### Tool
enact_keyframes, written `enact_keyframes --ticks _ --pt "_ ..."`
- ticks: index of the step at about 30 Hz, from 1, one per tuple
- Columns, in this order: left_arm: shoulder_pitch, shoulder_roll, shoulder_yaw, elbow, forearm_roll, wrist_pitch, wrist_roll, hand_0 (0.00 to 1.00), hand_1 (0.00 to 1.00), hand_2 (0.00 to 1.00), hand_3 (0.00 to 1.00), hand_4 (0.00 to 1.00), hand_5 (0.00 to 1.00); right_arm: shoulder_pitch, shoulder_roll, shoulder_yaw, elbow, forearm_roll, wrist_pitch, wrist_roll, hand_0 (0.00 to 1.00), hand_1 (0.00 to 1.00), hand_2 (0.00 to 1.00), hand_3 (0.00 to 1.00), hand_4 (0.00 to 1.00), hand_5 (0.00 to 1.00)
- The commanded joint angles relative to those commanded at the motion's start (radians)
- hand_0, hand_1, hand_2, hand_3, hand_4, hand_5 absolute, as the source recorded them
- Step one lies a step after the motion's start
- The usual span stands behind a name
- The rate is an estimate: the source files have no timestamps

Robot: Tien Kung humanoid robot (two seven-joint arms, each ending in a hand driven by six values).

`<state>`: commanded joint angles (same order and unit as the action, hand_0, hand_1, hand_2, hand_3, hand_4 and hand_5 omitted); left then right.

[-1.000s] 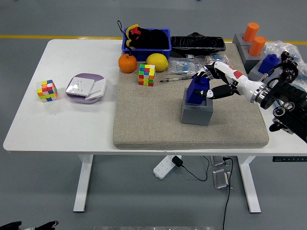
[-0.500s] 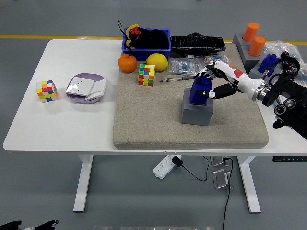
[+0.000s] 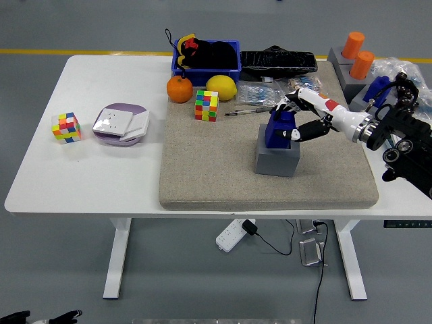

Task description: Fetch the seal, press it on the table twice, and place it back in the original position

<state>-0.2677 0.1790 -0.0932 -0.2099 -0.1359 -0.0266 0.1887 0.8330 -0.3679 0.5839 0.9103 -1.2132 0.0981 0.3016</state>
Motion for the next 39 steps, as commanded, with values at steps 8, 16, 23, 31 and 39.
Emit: enact_keyframes --ticks 8,16,23,31,39 --pt "0.000 0.002 -0.002 0.000 0.003 0.000 0.001 0.814 0.786 0.764 0.801 0.689 0.410 0.012 -0.003 -0.010 -0.003 -0.026 -0.001 0.002 0.524 0.394 0.413 0.420 0.683 0.002" --pt "0.001 0.001 -0.002 0.000 0.002 0.000 0.001 0.814 0.786 0.764 0.800 0.689 0.410 0.018 -0.006 -0.021 -0.008 -0.048 -0.003 0.002 0.523 0.394 0.411 0.419 0.682 0.002" --pt "0.001 0.001 0.002 0.000 -0.002 0.000 -0.001 0.814 0.786 0.764 0.800 0.689 0.410 0.018 -0.003 -0.023 -0.008 -0.057 -0.002 -0.007 0.523 0.394 0.410 0.419 0.684 0.002" --pt "0.002 0.002 -0.002 0.001 0.003 0.000 0.001 0.814 0.786 0.764 0.800 0.689 0.410 0.016 0.004 -0.013 -0.006 -0.062 -0.010 -0.024 0.514 0.391 0.409 0.416 0.686 0.002" --pt "0.002 0.002 0.000 0.001 0.001 0.000 0.000 0.814 0.786 0.764 0.800 0.689 0.410 0.016 0.013 -0.009 -0.006 -0.083 -0.016 -0.055 0.510 0.392 0.409 0.425 0.695 0.002"
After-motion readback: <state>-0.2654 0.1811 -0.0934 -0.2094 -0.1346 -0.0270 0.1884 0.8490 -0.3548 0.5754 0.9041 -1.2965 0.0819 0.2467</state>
